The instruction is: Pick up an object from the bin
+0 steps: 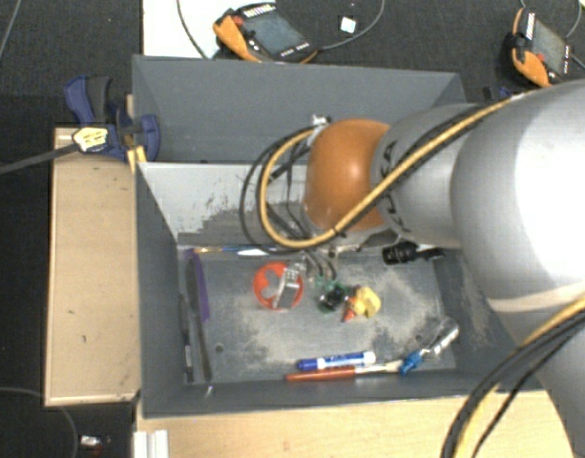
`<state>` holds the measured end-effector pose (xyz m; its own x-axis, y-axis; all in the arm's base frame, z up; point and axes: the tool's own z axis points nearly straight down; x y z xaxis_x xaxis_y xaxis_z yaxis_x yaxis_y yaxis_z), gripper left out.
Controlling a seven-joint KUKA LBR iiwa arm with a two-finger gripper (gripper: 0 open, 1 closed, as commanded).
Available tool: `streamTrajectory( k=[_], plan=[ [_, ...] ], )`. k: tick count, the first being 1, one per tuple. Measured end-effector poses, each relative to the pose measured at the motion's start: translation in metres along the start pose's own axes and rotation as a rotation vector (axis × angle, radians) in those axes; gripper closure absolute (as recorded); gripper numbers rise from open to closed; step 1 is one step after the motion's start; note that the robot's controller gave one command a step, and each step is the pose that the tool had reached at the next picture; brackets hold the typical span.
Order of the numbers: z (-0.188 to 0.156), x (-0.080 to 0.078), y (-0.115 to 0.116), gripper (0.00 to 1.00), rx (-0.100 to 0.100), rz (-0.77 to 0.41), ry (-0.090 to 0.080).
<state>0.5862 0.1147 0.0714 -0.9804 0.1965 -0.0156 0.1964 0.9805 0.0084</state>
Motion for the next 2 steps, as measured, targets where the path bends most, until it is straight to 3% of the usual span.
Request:
streamTrajectory(
  k=[1, 2],
  plan=[
    [0.0002, -0.0079, -0.0086, 1.00, 0.005, 0.016, 0.014],
    [0.0002, -0.0078, -0.0085, 1.00, 0.005, 0.016, 0.014]
  ],
)
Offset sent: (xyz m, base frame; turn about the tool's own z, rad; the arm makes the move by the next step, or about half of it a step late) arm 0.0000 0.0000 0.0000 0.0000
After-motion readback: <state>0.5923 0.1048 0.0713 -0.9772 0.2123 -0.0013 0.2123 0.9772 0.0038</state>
